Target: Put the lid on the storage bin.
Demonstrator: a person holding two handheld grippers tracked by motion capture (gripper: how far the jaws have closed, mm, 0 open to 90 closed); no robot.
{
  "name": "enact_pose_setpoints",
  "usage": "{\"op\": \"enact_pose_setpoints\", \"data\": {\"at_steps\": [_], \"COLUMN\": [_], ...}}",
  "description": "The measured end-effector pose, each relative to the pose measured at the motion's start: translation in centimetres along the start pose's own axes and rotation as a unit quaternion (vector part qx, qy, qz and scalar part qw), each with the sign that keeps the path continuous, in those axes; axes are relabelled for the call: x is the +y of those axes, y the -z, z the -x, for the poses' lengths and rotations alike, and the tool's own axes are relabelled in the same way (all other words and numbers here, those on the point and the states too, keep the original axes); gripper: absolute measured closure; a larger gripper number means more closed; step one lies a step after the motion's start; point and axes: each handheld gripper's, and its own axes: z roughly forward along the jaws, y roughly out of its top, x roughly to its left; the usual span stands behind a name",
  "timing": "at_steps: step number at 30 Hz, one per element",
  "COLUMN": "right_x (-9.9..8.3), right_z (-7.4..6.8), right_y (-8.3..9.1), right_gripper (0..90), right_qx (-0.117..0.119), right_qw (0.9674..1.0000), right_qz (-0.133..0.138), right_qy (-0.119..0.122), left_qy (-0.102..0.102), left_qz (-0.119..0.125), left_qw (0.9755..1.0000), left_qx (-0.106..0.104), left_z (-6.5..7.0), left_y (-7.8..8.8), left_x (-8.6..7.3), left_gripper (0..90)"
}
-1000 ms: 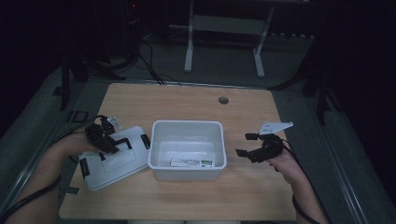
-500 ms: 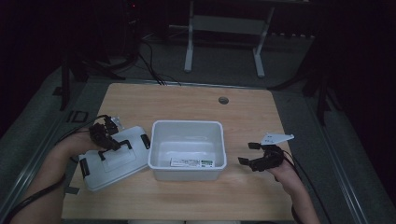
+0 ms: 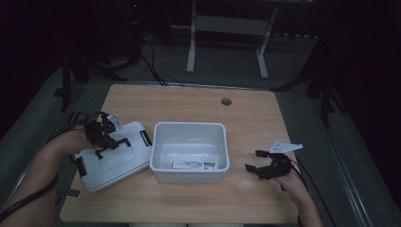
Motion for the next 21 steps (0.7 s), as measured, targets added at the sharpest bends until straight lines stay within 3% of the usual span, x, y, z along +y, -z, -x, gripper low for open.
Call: {"op": "enact_pose_setpoints", "data": {"at_steps": [6, 11, 16, 21], "right_x": [-0.6, -0.7, -0.8, -1.1], "right_z": [0.1, 0.1, 0.2, 0.2], "right_y": [0.0, 0.2, 0.2, 0.1], "right_gripper": [15.2, 15.2, 15.2, 15.2], "right_qx": [0.002, 0.003, 0.0, 0.0], "right_qw": [1.0, 0.9999, 1.0, 0.9999], "right_qz": [0.002, 0.007, 0.003, 0.002], "right_qy": [-0.006, -0.007, -0.007, -0.01], "left_qy": [-0.001, -0.012, -0.021, -0.027], "left_qz": [0.008, 0.021, 0.02, 0.021], "left_qw": [0.9999, 0.9996, 0.9995, 0.999], "left_qx": [0.014, 0.011, 0.013, 0.029], "left_z": [0.2, 0.5, 0.8, 1.1], "left_y": [3.1, 5.4, 6.9, 8.5], "left_x": [0.2, 0.5, 0.9, 1.3], "left_gripper": [83.4, 83.4, 83.4, 83.5]}}
